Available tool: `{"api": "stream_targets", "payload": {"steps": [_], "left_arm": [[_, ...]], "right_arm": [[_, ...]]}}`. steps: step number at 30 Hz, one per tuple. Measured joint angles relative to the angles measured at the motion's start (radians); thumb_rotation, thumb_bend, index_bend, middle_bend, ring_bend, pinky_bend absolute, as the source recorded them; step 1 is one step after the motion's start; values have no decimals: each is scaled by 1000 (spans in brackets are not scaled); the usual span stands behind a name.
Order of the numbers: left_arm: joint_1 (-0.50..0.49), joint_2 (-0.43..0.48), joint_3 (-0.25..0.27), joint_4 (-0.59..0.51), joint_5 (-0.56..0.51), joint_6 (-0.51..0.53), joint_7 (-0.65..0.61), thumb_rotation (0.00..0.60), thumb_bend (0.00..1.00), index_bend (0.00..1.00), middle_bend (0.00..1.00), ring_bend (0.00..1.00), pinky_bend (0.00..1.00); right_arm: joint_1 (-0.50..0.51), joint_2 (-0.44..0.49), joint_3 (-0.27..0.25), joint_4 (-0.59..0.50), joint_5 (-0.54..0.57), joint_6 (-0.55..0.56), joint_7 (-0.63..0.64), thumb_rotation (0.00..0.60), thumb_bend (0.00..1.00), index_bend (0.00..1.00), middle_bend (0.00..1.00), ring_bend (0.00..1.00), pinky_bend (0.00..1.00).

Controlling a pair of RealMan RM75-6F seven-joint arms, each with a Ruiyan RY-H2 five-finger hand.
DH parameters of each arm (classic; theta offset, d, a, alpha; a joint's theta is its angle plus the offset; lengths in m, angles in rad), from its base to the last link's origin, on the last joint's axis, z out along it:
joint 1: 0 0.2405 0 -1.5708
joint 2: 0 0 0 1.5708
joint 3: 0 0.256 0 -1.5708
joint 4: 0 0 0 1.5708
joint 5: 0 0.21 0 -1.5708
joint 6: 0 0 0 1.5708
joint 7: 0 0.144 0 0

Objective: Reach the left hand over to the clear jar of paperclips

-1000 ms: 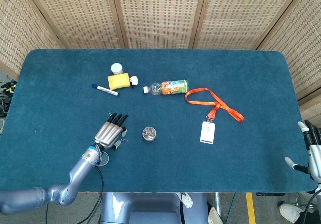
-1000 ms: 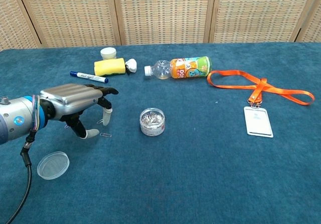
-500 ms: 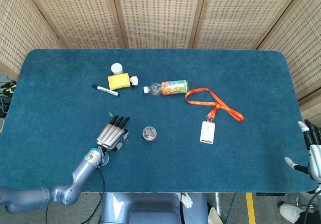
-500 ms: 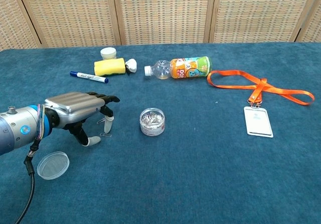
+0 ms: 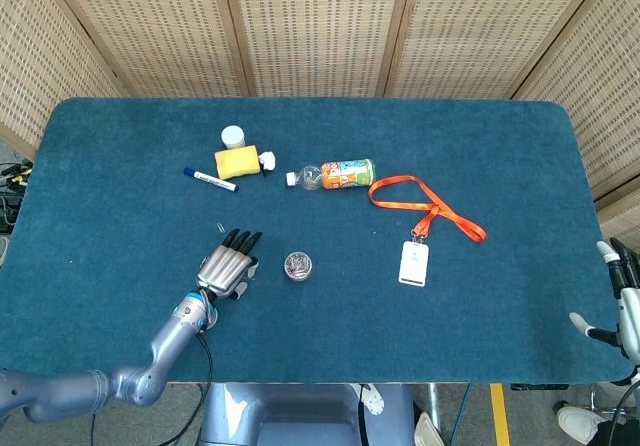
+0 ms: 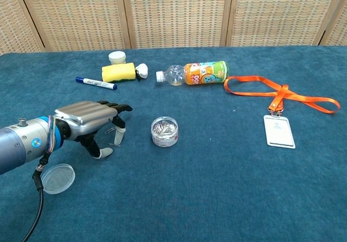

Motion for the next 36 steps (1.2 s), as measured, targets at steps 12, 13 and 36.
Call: {"api": "stream_targets", "payload": {"steps": [12, 13, 36], "left_arm": [[1, -19, 1, 25, 8, 13, -8, 600, 464, 674, 0, 0, 0], [1, -19, 0, 26, 9, 16, -8, 600, 479, 687, 0, 0, 0], [-2, 58, -41, -71, 21, 59, -14, 600, 503, 713, 0, 0, 0]], "right_arm": [[1, 3, -2, 1, -2, -4, 10, 600, 0, 0, 0, 0, 0], [1, 3, -2, 1, -3, -5, 10, 600, 0, 0, 0, 0, 0], [3, 6, -4, -3, -2, -11, 15, 600, 0, 0, 0, 0, 0]]}}
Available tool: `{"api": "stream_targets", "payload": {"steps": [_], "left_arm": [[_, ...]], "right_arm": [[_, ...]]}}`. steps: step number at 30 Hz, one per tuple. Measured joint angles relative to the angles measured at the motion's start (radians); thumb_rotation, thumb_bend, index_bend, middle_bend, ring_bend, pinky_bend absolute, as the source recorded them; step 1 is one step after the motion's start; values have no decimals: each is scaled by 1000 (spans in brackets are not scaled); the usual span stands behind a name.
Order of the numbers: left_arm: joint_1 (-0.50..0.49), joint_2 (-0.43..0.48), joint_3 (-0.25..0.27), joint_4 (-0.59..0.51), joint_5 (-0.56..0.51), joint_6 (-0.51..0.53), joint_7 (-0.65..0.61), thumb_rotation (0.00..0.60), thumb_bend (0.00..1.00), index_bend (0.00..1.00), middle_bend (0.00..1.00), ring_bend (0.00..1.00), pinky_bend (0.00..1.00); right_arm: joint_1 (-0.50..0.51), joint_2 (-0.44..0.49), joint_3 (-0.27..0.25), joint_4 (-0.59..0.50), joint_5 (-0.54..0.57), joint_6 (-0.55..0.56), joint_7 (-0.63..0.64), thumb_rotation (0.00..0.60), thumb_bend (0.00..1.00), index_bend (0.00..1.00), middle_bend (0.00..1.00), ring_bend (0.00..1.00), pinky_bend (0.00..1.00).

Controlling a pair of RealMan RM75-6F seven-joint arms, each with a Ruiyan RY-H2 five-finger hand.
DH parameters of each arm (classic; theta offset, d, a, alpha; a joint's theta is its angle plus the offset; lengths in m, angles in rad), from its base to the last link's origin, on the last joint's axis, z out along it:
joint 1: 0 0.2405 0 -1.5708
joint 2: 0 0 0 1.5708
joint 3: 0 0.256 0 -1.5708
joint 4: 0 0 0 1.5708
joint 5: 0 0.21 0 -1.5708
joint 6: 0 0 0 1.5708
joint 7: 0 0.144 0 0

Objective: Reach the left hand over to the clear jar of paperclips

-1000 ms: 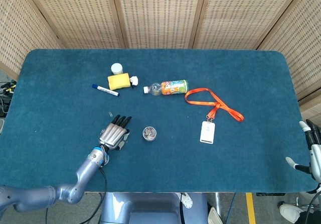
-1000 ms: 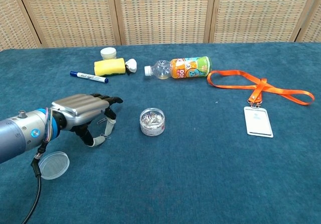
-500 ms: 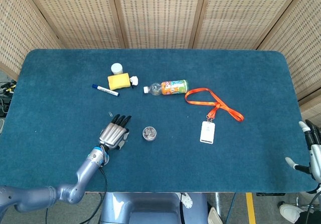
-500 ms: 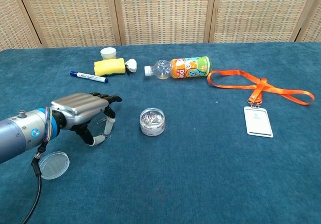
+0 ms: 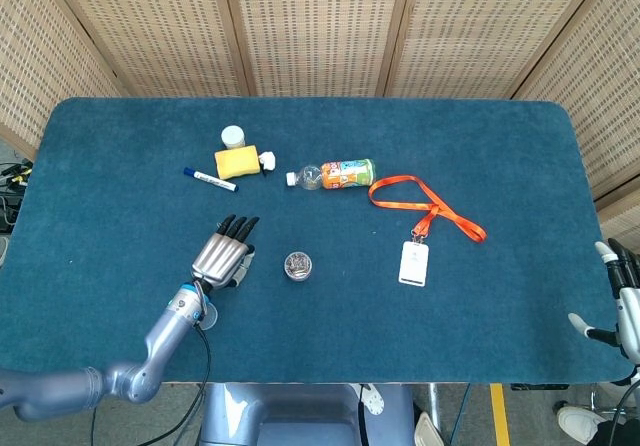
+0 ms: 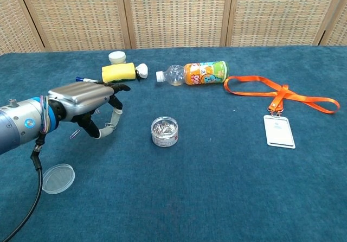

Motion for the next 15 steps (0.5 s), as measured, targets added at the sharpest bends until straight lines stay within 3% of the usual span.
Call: {"api": "stream_targets", "payload": {"steps": [15], "left_arm": [[-45, 3, -43, -68, -14, 12, 31, 600, 505, 713, 0, 0, 0]], "right_arm": [[1, 3, 0, -2, 0, -3, 6, 600, 0, 0, 0, 0, 0]]}}
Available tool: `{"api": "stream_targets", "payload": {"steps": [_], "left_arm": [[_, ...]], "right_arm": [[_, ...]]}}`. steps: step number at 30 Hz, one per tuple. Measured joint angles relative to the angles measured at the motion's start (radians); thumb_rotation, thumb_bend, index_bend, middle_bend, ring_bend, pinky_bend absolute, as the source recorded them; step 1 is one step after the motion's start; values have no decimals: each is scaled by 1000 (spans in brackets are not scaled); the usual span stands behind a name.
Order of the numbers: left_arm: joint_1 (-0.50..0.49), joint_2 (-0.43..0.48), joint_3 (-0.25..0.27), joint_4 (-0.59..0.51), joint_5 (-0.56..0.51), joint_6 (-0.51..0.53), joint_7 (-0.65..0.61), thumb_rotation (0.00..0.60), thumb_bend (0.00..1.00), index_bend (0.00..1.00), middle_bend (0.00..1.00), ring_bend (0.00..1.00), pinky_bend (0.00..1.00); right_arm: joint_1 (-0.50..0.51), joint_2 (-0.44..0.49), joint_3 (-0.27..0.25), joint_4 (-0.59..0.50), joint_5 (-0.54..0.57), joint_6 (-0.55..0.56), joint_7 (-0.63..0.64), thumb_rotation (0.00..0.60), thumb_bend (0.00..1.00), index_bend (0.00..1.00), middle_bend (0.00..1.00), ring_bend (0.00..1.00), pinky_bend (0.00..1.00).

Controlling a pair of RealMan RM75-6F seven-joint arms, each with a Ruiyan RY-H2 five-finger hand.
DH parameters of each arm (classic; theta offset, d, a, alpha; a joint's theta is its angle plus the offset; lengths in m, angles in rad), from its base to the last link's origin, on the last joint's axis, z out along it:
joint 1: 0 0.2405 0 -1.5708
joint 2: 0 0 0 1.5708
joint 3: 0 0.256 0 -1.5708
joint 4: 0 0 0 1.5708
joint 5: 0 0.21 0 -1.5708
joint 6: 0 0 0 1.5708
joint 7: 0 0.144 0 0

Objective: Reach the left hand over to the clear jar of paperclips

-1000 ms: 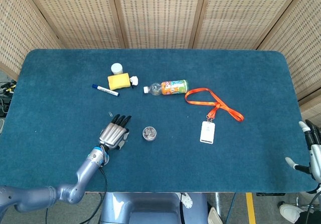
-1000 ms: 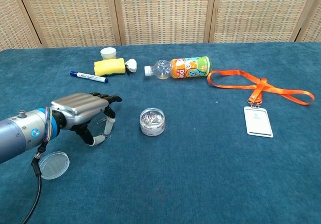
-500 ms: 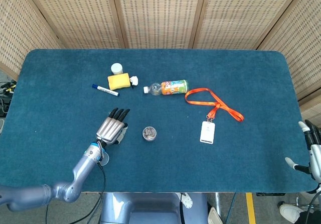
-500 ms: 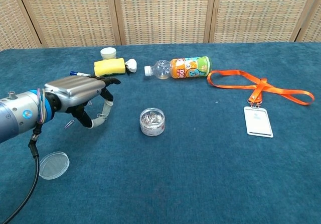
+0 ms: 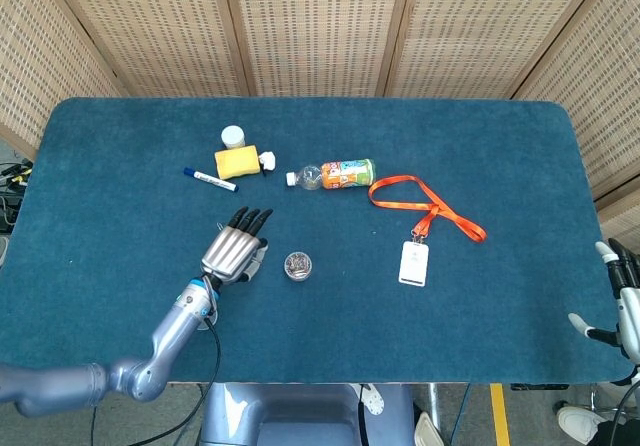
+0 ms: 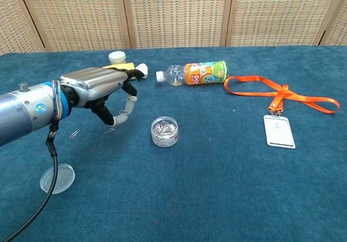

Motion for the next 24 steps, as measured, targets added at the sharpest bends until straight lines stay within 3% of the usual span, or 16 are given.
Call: {"api": "stream_targets", "payload": {"steps": [16, 24], "left_arm": [[-141, -190, -72, 115, -165, -37, 118, 600, 508, 713, 0, 0, 0], [-171, -224, -84, 163, -198, -36, 125, 600, 510, 675, 0, 0, 0]], "right_arm": [[3, 6, 11, 20, 30, -21, 37, 600, 0, 0, 0, 0, 0], [7, 3, 17, 37, 44, -33, 53, 600, 0, 0, 0, 0, 0]]}}
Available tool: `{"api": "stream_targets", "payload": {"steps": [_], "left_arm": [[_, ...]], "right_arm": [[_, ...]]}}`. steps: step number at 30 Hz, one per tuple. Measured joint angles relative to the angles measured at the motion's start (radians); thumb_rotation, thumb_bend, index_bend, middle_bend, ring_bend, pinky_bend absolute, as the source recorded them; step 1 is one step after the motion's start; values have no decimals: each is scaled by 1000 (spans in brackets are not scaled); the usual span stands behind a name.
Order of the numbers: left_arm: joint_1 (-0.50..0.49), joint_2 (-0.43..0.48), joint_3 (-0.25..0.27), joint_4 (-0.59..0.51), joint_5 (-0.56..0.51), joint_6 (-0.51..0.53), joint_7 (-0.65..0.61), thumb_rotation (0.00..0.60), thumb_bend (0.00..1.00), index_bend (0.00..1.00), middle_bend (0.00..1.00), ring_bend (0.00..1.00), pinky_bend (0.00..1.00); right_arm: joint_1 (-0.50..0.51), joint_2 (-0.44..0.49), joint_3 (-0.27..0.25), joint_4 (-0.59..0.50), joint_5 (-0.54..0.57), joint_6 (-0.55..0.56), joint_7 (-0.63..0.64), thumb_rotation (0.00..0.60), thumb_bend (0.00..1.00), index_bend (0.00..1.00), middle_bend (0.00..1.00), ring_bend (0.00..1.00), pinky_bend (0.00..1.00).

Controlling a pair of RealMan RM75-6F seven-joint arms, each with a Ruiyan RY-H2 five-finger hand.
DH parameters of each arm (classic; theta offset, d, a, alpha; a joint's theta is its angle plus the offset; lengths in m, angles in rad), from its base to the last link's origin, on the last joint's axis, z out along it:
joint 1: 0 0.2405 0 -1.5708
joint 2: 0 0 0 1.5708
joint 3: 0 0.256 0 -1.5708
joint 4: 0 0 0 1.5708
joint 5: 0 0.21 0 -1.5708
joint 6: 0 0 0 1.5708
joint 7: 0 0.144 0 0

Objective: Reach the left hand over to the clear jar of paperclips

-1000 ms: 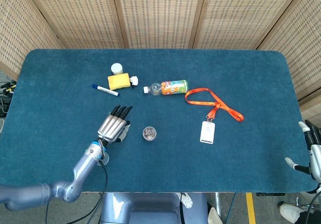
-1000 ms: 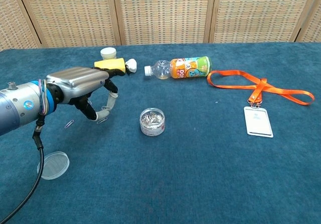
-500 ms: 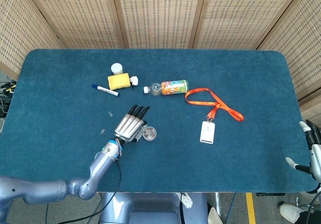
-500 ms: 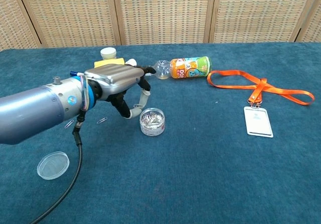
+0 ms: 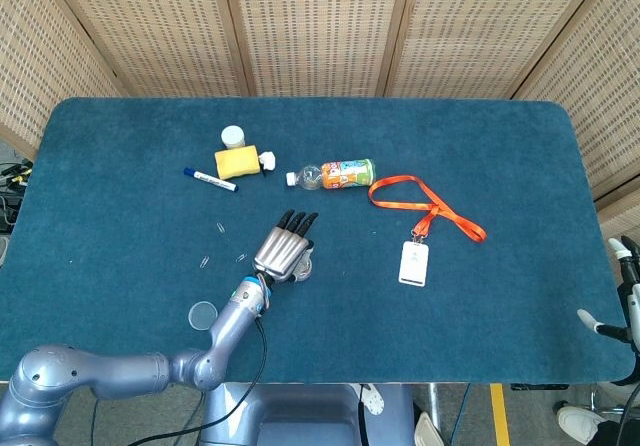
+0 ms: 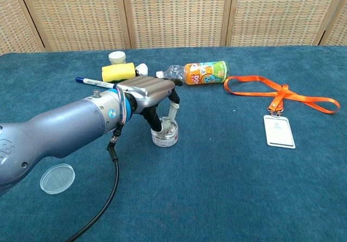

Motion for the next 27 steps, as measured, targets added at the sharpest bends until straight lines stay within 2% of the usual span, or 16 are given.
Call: {"api": "stream_targets", "payload": {"steps": [3, 5, 8, 13, 21, 27], "left_arm": [[-1, 10, 2, -13, -12, -5, 2, 600, 511, 455, 0, 0, 0], [-3, 20, 3, -27, -31, -11, 6, 600, 474, 299, 0, 0, 0], [-7, 35, 5, -52, -59, -20, 8, 600, 382, 179, 0, 0, 0], [-12, 52, 6, -76, -74, -20, -1, 600, 284, 10, 0, 0, 0], [-5, 100, 6, -141, -50, 6, -29, 600, 204, 0, 0, 0, 0], [42, 228, 7, -260, 15, 63, -75, 600, 108, 0, 0, 0, 0]], "right_arm": [[2, -2, 1, 2, 0, -2, 0, 600, 0, 0, 0, 0, 0], [2, -4, 0, 2, -3, -1, -4, 600, 0, 0, 0, 0, 0], [2, -7, -3, 0, -9, 2, -11, 600, 0, 0, 0, 0, 0], [1, -7, -2, -2, -7, 4, -13, 600, 0, 0, 0, 0, 0], [4, -7, -5, -4, -15, 3, -14, 600, 0, 0, 0, 0, 0], [2, -5, -7, -12, -21, 8, -17, 600, 0, 0, 0, 0, 0]]}}
